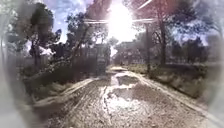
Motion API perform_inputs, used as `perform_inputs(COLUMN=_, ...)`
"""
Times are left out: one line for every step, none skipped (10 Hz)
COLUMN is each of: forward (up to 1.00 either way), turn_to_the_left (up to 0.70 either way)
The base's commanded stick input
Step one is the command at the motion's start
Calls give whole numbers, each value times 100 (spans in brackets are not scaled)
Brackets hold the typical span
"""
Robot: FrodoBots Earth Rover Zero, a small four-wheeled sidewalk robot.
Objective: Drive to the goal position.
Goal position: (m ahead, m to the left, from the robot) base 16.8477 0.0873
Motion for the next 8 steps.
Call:
perform_inputs(forward=70, turn_to_the_left=0)
perform_inputs(forward=70, turn_to_the_left=0)
perform_inputs(forward=70, turn_to_the_left=0)
perform_inputs(forward=70, turn_to_the_left=0)
perform_inputs(forward=70, turn_to_the_left=0)
perform_inputs(forward=70, turn_to_the_left=0)
perform_inputs(forward=70, turn_to_the_left=0)
perform_inputs(forward=70, turn_to_the_left=0)
